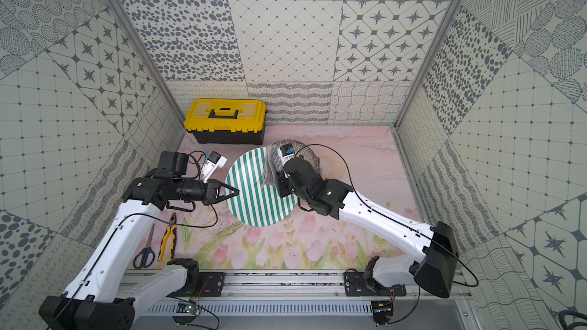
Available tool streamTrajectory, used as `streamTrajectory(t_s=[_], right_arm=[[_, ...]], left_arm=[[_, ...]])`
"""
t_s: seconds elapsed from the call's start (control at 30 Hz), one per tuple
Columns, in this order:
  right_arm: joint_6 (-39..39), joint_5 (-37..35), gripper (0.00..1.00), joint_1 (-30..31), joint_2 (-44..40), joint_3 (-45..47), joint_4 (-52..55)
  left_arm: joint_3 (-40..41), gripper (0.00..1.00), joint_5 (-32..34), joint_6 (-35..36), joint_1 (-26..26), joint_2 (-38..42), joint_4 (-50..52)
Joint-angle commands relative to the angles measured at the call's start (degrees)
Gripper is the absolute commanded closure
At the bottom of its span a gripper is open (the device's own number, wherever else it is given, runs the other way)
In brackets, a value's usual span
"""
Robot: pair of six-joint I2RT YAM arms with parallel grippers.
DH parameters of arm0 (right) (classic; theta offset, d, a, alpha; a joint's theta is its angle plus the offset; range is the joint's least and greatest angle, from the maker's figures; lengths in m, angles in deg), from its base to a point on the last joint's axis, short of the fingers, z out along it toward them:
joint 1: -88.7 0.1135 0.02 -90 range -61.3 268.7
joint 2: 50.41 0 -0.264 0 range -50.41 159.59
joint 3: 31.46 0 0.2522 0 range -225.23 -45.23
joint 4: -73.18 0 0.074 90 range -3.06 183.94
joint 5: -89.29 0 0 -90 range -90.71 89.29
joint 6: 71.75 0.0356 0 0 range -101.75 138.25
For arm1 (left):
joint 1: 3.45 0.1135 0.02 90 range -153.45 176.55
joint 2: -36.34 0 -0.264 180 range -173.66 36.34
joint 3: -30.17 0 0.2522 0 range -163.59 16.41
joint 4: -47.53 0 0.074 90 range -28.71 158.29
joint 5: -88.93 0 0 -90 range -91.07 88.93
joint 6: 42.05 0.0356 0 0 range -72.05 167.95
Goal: Wipe the wet plate dry
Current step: Wipe the plate with towel.
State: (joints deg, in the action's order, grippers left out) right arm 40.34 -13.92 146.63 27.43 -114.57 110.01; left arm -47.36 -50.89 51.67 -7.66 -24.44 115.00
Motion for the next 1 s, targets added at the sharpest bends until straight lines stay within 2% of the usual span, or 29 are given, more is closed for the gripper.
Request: streamTrajectory(t_s=[0.0, 0.13, 0.23, 0.4, 0.5, 0.63, 0.73, 0.87, 0.97], right_arm=[[-3.1, 1.98, 1.0, 5.65, 5.93, -3.35, -1.91], [-2.15, 3.19, 1.0, 7.75, 9.91, -6.76, -2.19], [-1.05, 0.99, 1.0, 6.87, 8.93, -5.23, -2.18], [3.94, 3.5, 1.0, -2.07, 0.61, 4.4, -2.72], [3.95, 4.17, 1.0, -7.89, -5.6, 10.75, -2.67], [2.46, 3.68, 1.0, -9.52, -9.14, 12.54, -1.76], [1.4, 5.19, 1.0, -7.44, -7.45, 10.65, -2.04], [-2.68, 1.24, 1.0, 2.09, -0.71, 4.6, -2.13], [-3.67, 2.85, 1.0, 6.71, 5.51, -1.37, -2.38]], left_arm=[[-1.51, 1.0, -18.05, 2.02, -1.06, 0.01, -10.0], [-1.82, 1.0, -17.55, 1.39, -1.57, -0.13, -10.63], [-2.29, 1.0, -17.44, 0.87, -1.72, 0.0, -10.73], [-3.23, 1.0, -17.26, 0.95, -1.9, 0.45, -10.06], [-3.55, 1.0, -17.3, 0.95, -1.88, 0.4, -9.77], [-3.81, 1.0, -16.96, 0.55, -1.95, 0.29, -10.2], [-3.82, 1.0, -16.52, -0.54, -2.0, -0.09, -11.44], [-3.45, 1.0, -16.01, -2.44, -2.03, -0.61, -13.67], [-3.13, 1.0, -15.3, -3.29, -2.12, -0.83, -14.78]])
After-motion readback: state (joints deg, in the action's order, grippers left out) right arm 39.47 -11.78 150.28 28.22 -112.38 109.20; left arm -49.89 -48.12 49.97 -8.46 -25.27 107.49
